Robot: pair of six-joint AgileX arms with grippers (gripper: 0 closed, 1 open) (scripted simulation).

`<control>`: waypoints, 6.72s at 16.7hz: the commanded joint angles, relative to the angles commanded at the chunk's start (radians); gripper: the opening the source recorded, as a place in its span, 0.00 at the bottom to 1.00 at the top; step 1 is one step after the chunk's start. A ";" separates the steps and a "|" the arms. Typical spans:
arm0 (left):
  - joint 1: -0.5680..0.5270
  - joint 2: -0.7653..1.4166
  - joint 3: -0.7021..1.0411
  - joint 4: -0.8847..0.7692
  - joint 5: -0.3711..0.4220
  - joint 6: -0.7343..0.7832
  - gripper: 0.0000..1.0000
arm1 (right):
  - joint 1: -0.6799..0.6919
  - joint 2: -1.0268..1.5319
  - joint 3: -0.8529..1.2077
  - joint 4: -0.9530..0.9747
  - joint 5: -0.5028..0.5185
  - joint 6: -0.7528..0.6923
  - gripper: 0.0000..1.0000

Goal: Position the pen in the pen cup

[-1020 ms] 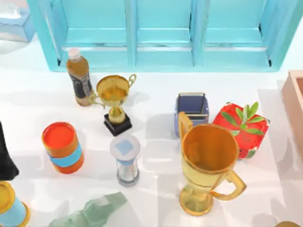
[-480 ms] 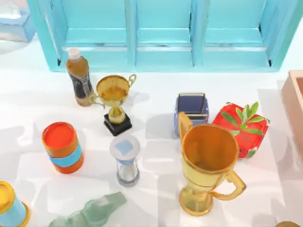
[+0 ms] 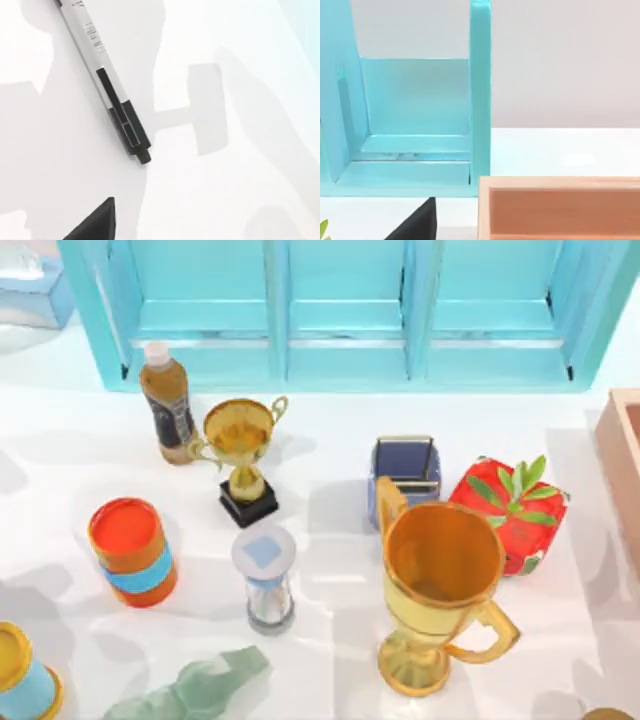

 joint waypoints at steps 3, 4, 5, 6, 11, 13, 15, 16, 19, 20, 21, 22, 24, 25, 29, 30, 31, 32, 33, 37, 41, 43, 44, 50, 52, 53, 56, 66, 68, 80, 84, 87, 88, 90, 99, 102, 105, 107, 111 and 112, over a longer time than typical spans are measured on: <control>0.082 0.227 0.127 -0.056 0.070 -0.074 1.00 | 0.000 0.000 0.000 0.000 0.000 0.000 1.00; 0.104 0.285 0.161 -0.071 0.088 -0.094 1.00 | 0.000 0.000 0.000 0.000 0.000 0.000 1.00; 0.123 0.333 0.190 -0.084 0.105 -0.111 1.00 | 0.000 0.000 0.000 0.000 0.000 0.000 1.00; 0.139 0.372 0.214 -0.095 0.118 -0.126 1.00 | 0.000 0.000 0.000 0.000 0.000 0.000 1.00; 0.163 0.426 0.250 -0.111 0.138 -0.147 1.00 | 0.000 0.000 0.000 0.000 0.000 0.000 1.00; 0.158 0.423 0.247 -0.109 0.136 -0.146 1.00 | 0.000 0.000 0.000 0.000 0.000 0.000 1.00; 0.151 0.439 0.249 -0.093 0.134 -0.157 1.00 | 0.000 0.000 0.000 0.000 0.000 0.000 1.00; 0.141 0.462 0.251 -0.069 0.131 -0.170 1.00 | 0.000 0.000 0.000 0.000 0.000 0.000 1.00; 0.092 0.563 0.260 0.058 0.114 -0.222 1.00 | 0.000 0.000 0.000 0.000 0.000 0.000 1.00; 0.073 0.601 0.262 0.111 0.108 -0.242 1.00 | 0.000 0.000 0.000 0.000 0.000 0.000 1.00; 0.055 0.636 0.263 0.158 0.101 -0.262 1.00 | 0.000 0.000 0.000 0.000 0.000 0.000 1.00; 0.038 0.668 0.264 0.194 0.095 -0.279 1.00 | 0.000 0.000 0.000 0.000 0.000 0.000 1.00; 0.016 0.707 0.265 0.235 0.086 -0.301 1.00 | 0.000 0.000 0.000 0.000 0.000 0.000 1.00; 0.013 0.711 0.265 0.239 0.085 -0.304 1.00 | 0.000 0.000 0.000 0.000 0.000 0.000 1.00; 0.013 0.711 0.265 0.239 0.085 -0.304 0.92 | 0.000 0.000 0.000 0.000 0.000 0.000 1.00; 0.013 0.711 0.265 0.239 0.085 -0.304 0.85 | 0.000 0.000 0.000 0.000 0.000 0.000 1.00; 0.013 0.711 0.265 0.239 0.085 -0.304 0.77 | 0.000 0.000 0.000 0.000 0.000 0.000 1.00; 0.013 0.711 0.265 0.239 0.085 -0.304 0.70 | 0.000 0.000 0.000 0.000 0.000 0.000 1.00; 0.013 0.711 0.265 0.239 0.085 -0.304 0.62 | 0.000 0.000 0.000 0.000 0.000 0.000 1.00; 0.013 0.711 0.265 0.239 0.085 -0.304 0.32 | 0.000 0.000 0.000 0.000 0.000 0.000 1.00; 0.013 0.711 0.265 0.239 0.085 -0.304 0.02 | 0.000 0.000 0.000 0.000 0.000 0.000 1.00; 0.013 0.711 0.265 0.239 0.085 -0.304 0.00 | 0.000 0.000 0.000 0.000 0.000 0.000 1.00; 0.013 0.711 0.265 0.239 0.085 -0.304 0.00 | 0.000 0.000 0.000 0.000 0.000 0.000 1.00; 0.052 0.645 0.277 0.187 0.089 -0.290 0.00 | 0.000 0.000 0.000 0.000 0.000 0.000 1.00; 0.060 0.631 0.276 0.173 0.092 -0.282 0.00 | 0.000 0.000 0.000 0.000 0.000 0.000 1.00; 0.073 0.610 0.276 0.150 0.096 -0.270 0.00 | 0.000 0.000 0.000 0.000 0.000 0.000 1.00; 0.132 0.502 0.273 0.021 0.116 -0.205 0.00 | 0.000 0.000 0.000 0.000 0.000 0.000 1.00; 0.376 0.048 0.238 -0.572 0.196 0.061 0.00 | 0.000 0.000 0.000 0.000 0.000 0.000 1.00; 0.389 0.028 0.238 -0.592 0.202 0.074 0.00 | 0.000 0.000 0.000 0.000 0.000 0.000 1.00; 0.051 0.139 0.523 -0.438 -0.143 -0.044 0.00 | 0.000 0.000 0.000 0.000 0.000 0.000 1.00; -0.309 0.278 0.723 -0.351 -0.493 -0.147 0.00 | 0.000 0.000 0.000 0.000 0.000 0.000 1.00; -0.620 0.410 0.848 -0.304 -0.801 -0.228 0.00 | 0.000 0.000 0.000 0.000 0.000 0.000 1.00; -0.726 0.456 0.884 -0.290 -0.908 -0.254 0.00 | 0.000 0.000 0.000 0.000 0.000 0.000 1.00; -0.936 0.548 0.947 -0.263 -1.127 -0.303 0.00 | 0.000 0.000 0.000 0.000 0.000 0.000 1.00; -1.571 0.898 1.105 -0.151 -1.928 -0.438 0.00 | 0.000 0.000 0.000 0.000 0.000 0.000 1.00; -1.631 0.946 1.122 -0.132 -2.035 -0.450 0.00 | 0.000 0.000 0.000 0.000 0.000 0.000 1.00; -1.639 0.954 1.125 -0.128 -2.053 -0.452 0.00 | 0.000 0.000 0.000 0.000 0.000 0.000 1.00; -1.639 0.954 1.125 -0.128 -2.053 -0.452 0.00 | 0.000 0.000 0.000 0.000 0.000 0.000 1.00; -1.630 0.962 1.095 -0.013 -2.022 -0.468 0.00 | 0.000 0.000 0.000 0.000 0.000 0.000 1.00; -1.632 0.966 1.106 -0.046 -2.024 -0.479 0.00 | 0.000 0.000 0.000 0.000 0.000 0.000 1.00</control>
